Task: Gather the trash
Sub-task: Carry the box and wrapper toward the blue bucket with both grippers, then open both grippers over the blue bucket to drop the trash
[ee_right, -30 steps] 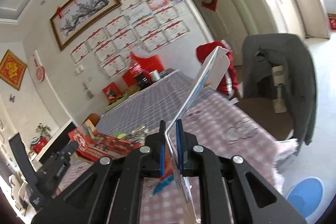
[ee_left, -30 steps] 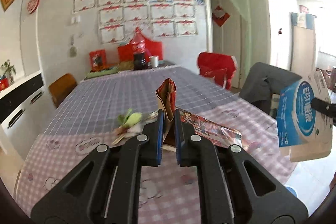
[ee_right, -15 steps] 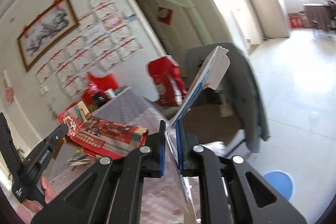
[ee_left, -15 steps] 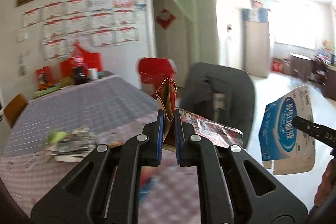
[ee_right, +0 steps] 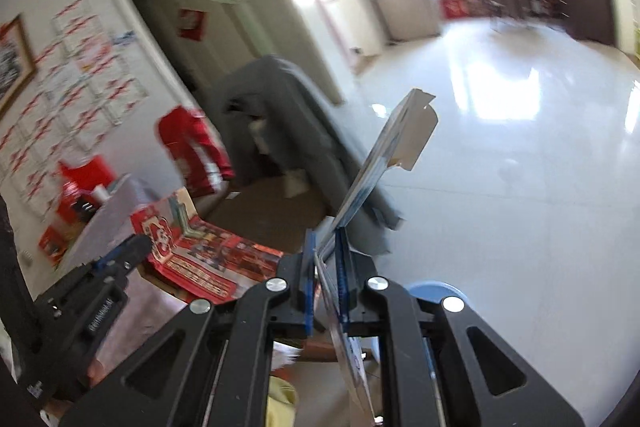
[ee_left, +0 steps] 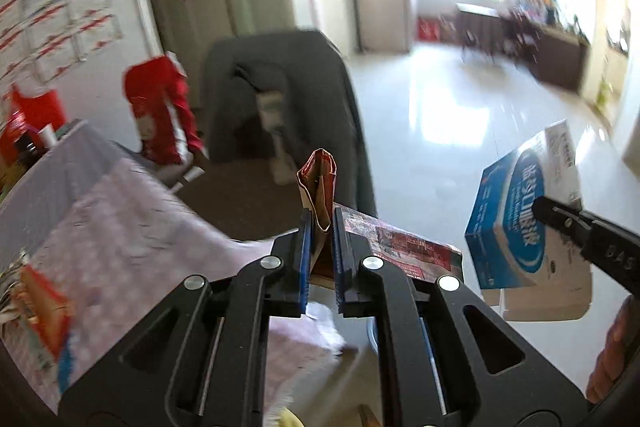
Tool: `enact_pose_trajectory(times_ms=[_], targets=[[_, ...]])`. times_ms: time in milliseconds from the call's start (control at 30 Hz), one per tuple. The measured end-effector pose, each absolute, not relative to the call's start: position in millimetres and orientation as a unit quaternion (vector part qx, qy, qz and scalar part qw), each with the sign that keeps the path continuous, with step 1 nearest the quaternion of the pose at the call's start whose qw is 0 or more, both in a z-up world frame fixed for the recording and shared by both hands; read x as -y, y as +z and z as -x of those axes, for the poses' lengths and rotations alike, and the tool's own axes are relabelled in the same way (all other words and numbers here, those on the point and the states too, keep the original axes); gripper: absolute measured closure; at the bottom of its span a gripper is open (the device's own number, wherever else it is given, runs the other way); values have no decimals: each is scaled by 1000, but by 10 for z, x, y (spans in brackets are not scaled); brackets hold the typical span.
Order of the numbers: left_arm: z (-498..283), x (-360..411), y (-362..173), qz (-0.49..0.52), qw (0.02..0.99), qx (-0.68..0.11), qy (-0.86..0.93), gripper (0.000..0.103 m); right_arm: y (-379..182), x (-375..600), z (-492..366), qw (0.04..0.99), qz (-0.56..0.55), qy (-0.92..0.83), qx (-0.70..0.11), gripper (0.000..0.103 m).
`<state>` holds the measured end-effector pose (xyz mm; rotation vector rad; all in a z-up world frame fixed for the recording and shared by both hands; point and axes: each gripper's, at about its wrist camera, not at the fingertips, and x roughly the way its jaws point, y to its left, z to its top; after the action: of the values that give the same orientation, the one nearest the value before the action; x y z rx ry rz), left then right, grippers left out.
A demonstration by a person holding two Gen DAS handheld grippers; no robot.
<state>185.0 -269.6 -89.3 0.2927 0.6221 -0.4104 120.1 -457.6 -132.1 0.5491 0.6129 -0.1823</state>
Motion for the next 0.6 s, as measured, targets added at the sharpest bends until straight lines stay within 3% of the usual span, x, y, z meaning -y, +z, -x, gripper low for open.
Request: enact_pose_trajectory(times_ms=[33,100,133,167,200,600], targets=[[-1875,2833,-985,-148,915,-310,-209,92,-1373,4632,-1171,909,-271,-94,-301,93],[-1952,3011,-1128,-155,906,-322,-225,79,-1499,4780,-1107,901,-283,-107,-310,93],[-1993,3100,-1202,-163,900,-331,-232,67,-1545,4831,-1084,899,-285,-112,-314,93],[-2018,3191,-1277,-174,895,-338,-233,30,-1563,4865,-1076,897,-286,-117,-317,93],[-2043,3244,-1321,-181,893,-341,-231,24,-1614,4917,-1055,893,-289,-125,-322,93],[-2108,3141,-1401,-177,894,-359,-204,25,-1923,4818,-1481,870,-278,-101,-394,93]])
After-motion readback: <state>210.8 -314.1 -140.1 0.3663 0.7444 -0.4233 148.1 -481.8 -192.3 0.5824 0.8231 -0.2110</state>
